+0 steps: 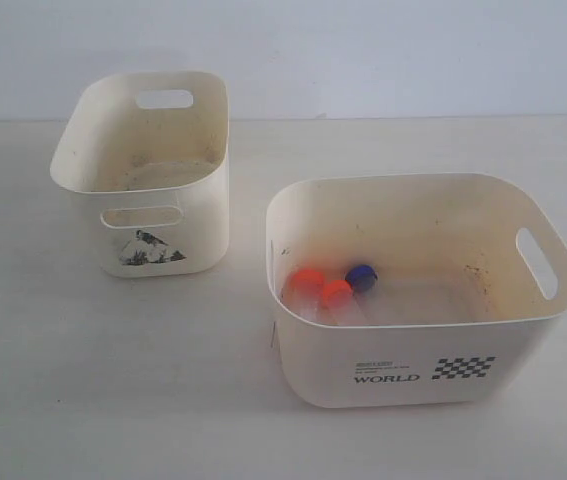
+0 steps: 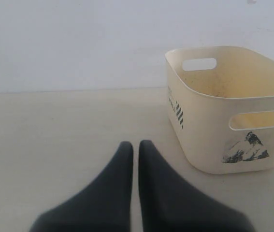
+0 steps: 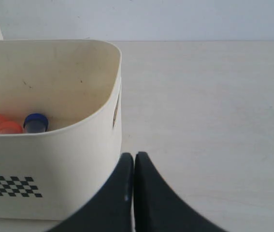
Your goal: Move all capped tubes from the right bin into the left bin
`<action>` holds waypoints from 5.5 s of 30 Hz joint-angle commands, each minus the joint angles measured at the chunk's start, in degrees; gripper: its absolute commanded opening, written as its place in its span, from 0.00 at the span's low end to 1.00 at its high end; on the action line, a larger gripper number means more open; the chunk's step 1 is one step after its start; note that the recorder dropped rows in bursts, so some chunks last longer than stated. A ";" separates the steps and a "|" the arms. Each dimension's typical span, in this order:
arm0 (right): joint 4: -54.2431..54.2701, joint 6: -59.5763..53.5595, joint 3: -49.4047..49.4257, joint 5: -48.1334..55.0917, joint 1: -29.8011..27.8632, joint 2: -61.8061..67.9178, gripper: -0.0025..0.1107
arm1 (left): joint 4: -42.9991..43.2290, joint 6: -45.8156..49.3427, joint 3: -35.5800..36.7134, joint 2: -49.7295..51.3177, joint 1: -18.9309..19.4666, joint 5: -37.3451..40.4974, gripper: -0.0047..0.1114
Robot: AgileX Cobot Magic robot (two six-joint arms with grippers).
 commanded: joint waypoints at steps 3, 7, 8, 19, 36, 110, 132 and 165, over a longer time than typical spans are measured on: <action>-0.03 -0.17 -0.05 -0.06 -0.12 -0.28 0.02 | 0.13 -0.54 -0.21 0.03 0.02 0.00 0.08; -0.03 -0.17 -0.05 -0.06 -0.12 -0.28 0.02 | 0.13 -0.54 -0.21 0.03 0.02 0.00 0.08; -0.03 -0.17 -0.05 -0.06 -0.12 -0.28 0.02 | 0.13 -0.54 -0.21 0.03 0.02 0.00 0.08; -0.50 -2.45 -0.05 -9.24 -0.12 -0.28 0.02 | 0.13 -0.54 -0.21 0.03 0.02 0.00 0.08; -0.24 -2.07 -0.05 -44.15 -0.12 -0.28 0.02 | 0.13 -0.54 -0.21 0.03 0.02 0.00 0.08; 20.32 -23.07 -33.57 -11.52 8.49 45.15 0.02 | 0.13 -0.54 -0.21 0.03 0.02 0.00 0.08; 20.32 -25.76 -36.34 -21.32 18.26 51.03 0.02 | 0.13 -0.54 -0.21 0.03 0.02 0.00 0.08; 20.32 -25.78 -36.34 -24.20 18.26 61.21 0.02 | 0.13 -0.54 -0.21 0.03 0.02 0.00 0.08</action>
